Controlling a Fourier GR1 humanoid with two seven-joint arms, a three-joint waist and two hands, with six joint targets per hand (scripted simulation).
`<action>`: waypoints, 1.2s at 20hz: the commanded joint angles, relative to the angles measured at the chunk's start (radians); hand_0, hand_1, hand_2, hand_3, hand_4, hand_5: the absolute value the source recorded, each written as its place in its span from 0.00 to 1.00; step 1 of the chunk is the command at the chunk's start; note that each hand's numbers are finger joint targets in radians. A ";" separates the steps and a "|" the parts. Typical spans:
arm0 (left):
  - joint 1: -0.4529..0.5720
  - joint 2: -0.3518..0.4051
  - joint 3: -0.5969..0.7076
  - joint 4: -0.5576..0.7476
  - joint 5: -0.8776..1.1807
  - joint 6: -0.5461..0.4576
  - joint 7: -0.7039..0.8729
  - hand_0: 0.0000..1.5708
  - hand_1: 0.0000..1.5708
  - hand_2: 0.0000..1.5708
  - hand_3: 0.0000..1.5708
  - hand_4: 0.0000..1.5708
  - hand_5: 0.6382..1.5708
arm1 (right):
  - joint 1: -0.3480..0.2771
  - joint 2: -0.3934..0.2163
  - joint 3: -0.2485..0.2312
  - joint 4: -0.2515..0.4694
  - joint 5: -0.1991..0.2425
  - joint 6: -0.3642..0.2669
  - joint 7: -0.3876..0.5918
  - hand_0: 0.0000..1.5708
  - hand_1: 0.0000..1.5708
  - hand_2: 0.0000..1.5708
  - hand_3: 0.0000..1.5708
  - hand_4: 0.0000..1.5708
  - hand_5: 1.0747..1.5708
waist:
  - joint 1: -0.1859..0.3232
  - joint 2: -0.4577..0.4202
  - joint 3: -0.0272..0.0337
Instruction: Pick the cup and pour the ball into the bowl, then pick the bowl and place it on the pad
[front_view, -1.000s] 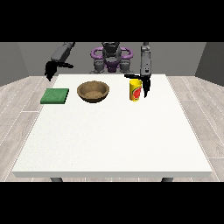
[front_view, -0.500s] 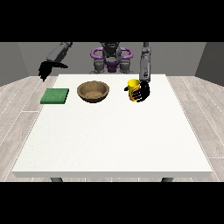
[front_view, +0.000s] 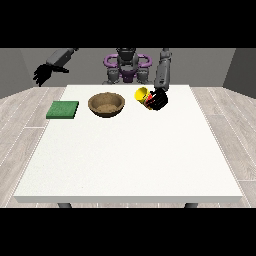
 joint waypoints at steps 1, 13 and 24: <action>-0.006 0.000 -0.114 -0.028 -0.130 0.037 0.148 0.87 0.87 1.00 1.00 0.65 0.96 | -0.004 -0.039 -0.037 0.127 0.004 -0.006 0.010 0.00 0.00 0.04 0.00 0.00 0.97 | 0.084 -0.125 -0.0003; -0.095 -0.072 -0.384 -0.063 -0.520 0.018 0.614 0.87 0.87 1.00 1.00 0.68 1.00 | 0.072 -0.114 -0.082 0.327 0.032 0.010 -0.027 0.00 0.00 0.00 0.00 0.00 0.98 | 0.216 -0.294 -0.0019; -0.155 -0.125 -0.551 -0.129 -0.789 -0.024 0.892 0.60 0.60 1.00 1.00 0.58 1.00 | 0.043 -0.070 -0.043 0.402 0.069 0.018 -0.126 0.00 0.00 0.00 0.00 0.00 0.95 | 0.176 -0.270 -0.0021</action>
